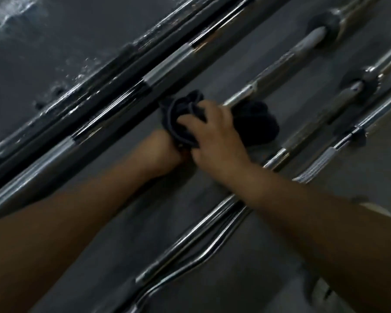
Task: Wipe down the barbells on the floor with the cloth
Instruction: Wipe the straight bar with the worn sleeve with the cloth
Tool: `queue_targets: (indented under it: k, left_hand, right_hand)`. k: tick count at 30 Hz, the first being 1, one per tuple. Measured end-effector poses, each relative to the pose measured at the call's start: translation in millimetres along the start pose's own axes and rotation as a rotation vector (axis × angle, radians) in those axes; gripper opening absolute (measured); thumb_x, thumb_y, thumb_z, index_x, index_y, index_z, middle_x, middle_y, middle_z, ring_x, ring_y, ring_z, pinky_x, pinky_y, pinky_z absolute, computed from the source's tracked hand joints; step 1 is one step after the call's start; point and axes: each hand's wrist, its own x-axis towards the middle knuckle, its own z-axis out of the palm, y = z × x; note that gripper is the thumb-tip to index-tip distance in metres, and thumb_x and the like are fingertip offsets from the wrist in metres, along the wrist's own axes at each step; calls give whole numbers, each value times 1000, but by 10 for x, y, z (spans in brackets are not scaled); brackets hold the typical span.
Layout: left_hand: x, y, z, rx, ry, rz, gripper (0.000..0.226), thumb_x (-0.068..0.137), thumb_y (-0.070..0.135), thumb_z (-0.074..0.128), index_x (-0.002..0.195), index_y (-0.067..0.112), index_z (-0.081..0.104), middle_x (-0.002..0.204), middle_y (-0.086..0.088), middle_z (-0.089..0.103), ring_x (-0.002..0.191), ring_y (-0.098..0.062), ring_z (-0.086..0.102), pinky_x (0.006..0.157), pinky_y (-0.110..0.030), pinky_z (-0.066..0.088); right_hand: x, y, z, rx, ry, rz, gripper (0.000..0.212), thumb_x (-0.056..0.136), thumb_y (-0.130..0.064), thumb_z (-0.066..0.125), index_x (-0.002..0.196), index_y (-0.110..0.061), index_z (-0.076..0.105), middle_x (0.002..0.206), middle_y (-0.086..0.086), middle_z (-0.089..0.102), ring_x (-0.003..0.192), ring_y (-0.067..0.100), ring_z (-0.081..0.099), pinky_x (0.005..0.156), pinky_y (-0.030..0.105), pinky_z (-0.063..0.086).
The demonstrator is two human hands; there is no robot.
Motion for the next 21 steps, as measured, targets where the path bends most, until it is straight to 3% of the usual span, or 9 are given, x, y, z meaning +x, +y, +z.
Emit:
queue_targets:
  k: [3, 6, 8, 9, 13, 15, 17, 19, 21]
  left_hand:
    - [-106, -54, 52, 190, 106, 5, 37, 87, 36, 61, 114, 11, 56, 107, -19, 66, 96, -37, 64, 72, -38, 46]
    - [-259, -42, 214, 513, 289, -48, 31, 91, 38, 55, 112, 15, 49, 100, -18, 66, 88, -41, 64, 65, -40, 45]
    - [-232, -32, 200, 425, 254, -90, 28, 91, 40, 56, 108, 17, 54, 100, -18, 67, 89, -40, 64, 64, -36, 41]
    - [-171, -58, 146, 314, 190, -80, 26, 91, 38, 57, 107, 17, 58, 103, -18, 67, 93, -38, 64, 66, -33, 39]
    - [-93, -82, -140, -184, -123, -2, 25, 89, 27, 67, 114, 24, 62, 104, -3, 67, 107, -29, 61, 69, -18, 40]
    - [-217, -118, -42, 130, 110, -34, 32, 90, 42, 62, 113, 20, 58, 108, -11, 67, 100, -34, 63, 66, -28, 38]
    - [-433, -102, 166, 453, 325, -54, 32, 91, 42, 58, 108, 16, 52, 101, -15, 66, 87, -39, 64, 61, -36, 38]
    - [-445, -118, 222, 415, 266, -91, 29, 90, 40, 59, 104, 15, 53, 98, -17, 66, 85, -39, 64, 61, -36, 38]
    - [-244, -207, 33, 129, 67, -100, 30, 89, 39, 63, 105, 15, 62, 103, -18, 66, 93, -34, 64, 69, -33, 43]
  right_hand:
    - [228, 322, -250, -129, -89, -34, 54, 78, -13, 65, 131, -23, 60, 135, 19, 48, 122, 40, 45, 100, 43, 46]
    - [355, 644, -380, -146, 251, 371, 54, 80, -12, 54, 134, -19, 57, 137, 20, 45, 123, 38, 44, 104, 35, 35]
    - [201, 341, -141, -97, 349, 463, 56, 74, -8, 52, 128, -19, 60, 138, 19, 45, 121, 39, 44, 103, 34, 34]
    - [101, 92, 10, -55, 304, 390, 57, 70, -6, 53, 125, -19, 62, 136, 19, 46, 119, 40, 44, 102, 36, 37]
    - [35, -126, -6, -67, -102, -7, 56, 76, -13, 64, 131, -24, 60, 139, 16, 45, 126, 37, 41, 100, 38, 40]
    - [188, 287, -237, -185, -58, 33, 57, 77, -15, 60, 133, -23, 58, 138, 19, 46, 125, 39, 44, 103, 40, 41]
    - [269, 603, -420, -195, 168, 273, 58, 76, -13, 56, 134, -18, 56, 138, 22, 45, 124, 41, 44, 105, 40, 39]
    - [221, 428, -250, -179, 263, 410, 56, 75, -10, 54, 131, -18, 57, 139, 19, 43, 125, 39, 41, 105, 39, 38]
    - [78, -26, 47, -122, 168, 271, 55, 70, -8, 56, 124, -21, 62, 137, 17, 45, 123, 39, 42, 100, 37, 39]
